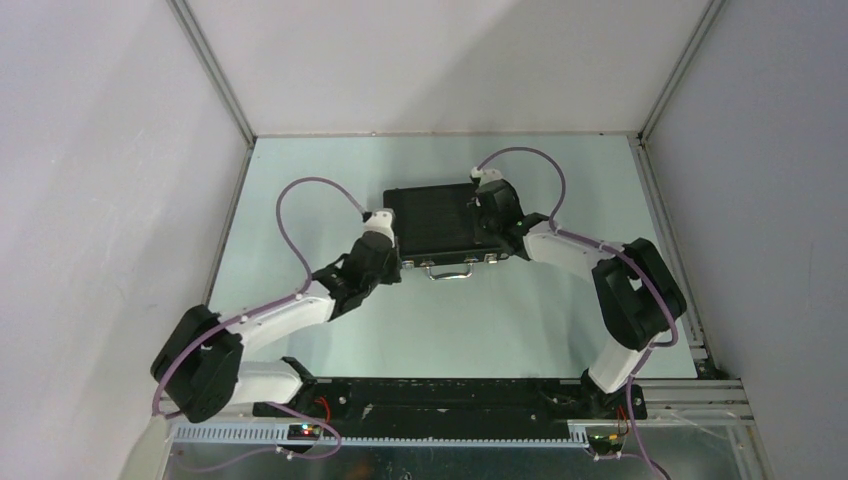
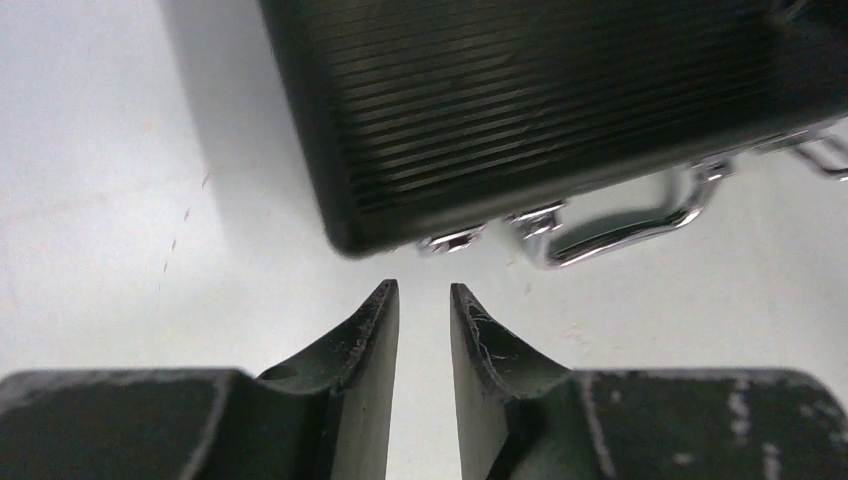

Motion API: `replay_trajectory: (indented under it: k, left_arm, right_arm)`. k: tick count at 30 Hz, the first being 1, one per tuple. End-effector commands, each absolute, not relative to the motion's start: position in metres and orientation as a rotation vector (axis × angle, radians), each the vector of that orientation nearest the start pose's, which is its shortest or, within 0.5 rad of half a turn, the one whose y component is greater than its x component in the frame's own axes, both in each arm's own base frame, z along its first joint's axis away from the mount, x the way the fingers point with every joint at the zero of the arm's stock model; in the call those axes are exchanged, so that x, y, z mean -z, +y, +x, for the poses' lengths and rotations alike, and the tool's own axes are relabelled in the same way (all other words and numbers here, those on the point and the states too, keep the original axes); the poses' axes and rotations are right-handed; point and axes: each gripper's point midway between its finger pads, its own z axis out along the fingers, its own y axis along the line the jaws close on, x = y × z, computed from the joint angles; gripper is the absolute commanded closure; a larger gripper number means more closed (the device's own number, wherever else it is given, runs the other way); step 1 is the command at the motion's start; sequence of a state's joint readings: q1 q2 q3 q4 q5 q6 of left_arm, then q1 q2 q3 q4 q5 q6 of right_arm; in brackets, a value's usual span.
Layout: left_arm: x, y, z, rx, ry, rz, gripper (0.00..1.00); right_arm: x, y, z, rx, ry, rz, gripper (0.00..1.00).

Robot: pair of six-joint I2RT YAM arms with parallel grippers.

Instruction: Pack up texas hold em set

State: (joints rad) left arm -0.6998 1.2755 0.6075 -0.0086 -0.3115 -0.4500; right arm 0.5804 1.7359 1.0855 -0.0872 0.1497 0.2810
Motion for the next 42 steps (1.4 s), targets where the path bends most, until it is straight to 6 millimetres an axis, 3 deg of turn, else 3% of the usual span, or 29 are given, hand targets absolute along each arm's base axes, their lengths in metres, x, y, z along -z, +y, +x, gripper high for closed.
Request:
replay_trajectory:
  k: [1,6,7,8,9,10,14,19,22,25,30,38,42]
  left_arm:
    - [-0.136,-0.217,0.298,0.384,2.101,0.222,0.69]
    - [-0.162,-0.25,0.32,0.449,2.069,0.305,0.68]
    - [-0.151,-0.255,0.324,0.439,2.101,0.321,0.68]
    - [-0.159,-0.263,0.329,0.463,2.094,0.331,0.68]
    - [-0.146,-0.269,0.333,0.454,2.13,0.344,0.68]
    - [-0.151,-0.276,0.338,0.47,2.126,0.346,0.68]
    - [-0.126,-0.292,0.354,0.448,2.207,0.336,0.69]
    - [-0.092,-0.302,0.361,0.423,2.308,0.356,0.7]
    - [-0.083,-0.304,0.359,0.423,2.332,0.368,0.7]
    - [-0.077,-0.303,0.358,0.414,2.349,0.374,0.71]
    - [-0.076,-0.299,0.356,0.398,2.352,0.381,0.72]
    - [-0.07,-0.303,0.354,0.421,2.368,0.395,0.74]
    - [-0.071,-0.304,0.354,0.432,2.365,0.394,0.76]
  right_arm:
    - [-0.068,0.217,0.361,-0.221,2.363,-0.271,1.0]
    - [-0.089,0.213,0.356,-0.233,2.336,-0.26,1.0]
    - [-0.095,0.211,0.353,-0.235,2.328,-0.258,1.0]
    - [-0.104,0.21,0.351,-0.247,2.311,-0.257,1.0]
    - [-0.102,0.209,0.346,-0.255,2.325,-0.261,1.0]
    - [-0.105,0.21,0.343,-0.267,2.323,-0.264,1.0]
    - [-0.086,0.202,0.326,-0.243,2.38,-0.262,1.0]
    - [-0.039,0.194,0.298,-0.244,2.479,-0.239,1.0]
    - [-0.016,0.194,0.282,-0.249,2.537,-0.241,1.0]
    - [-0.01,0.189,0.28,-0.214,2.556,-0.222,1.0]
    - [-0.038,0.187,0.288,-0.222,2.472,-0.206,1.0]
    - [-0.11,0.192,0.294,-0.332,2.267,-0.207,1.0]
    - [-0.111,0.201,0.296,-0.377,2.256,-0.236,1.0]
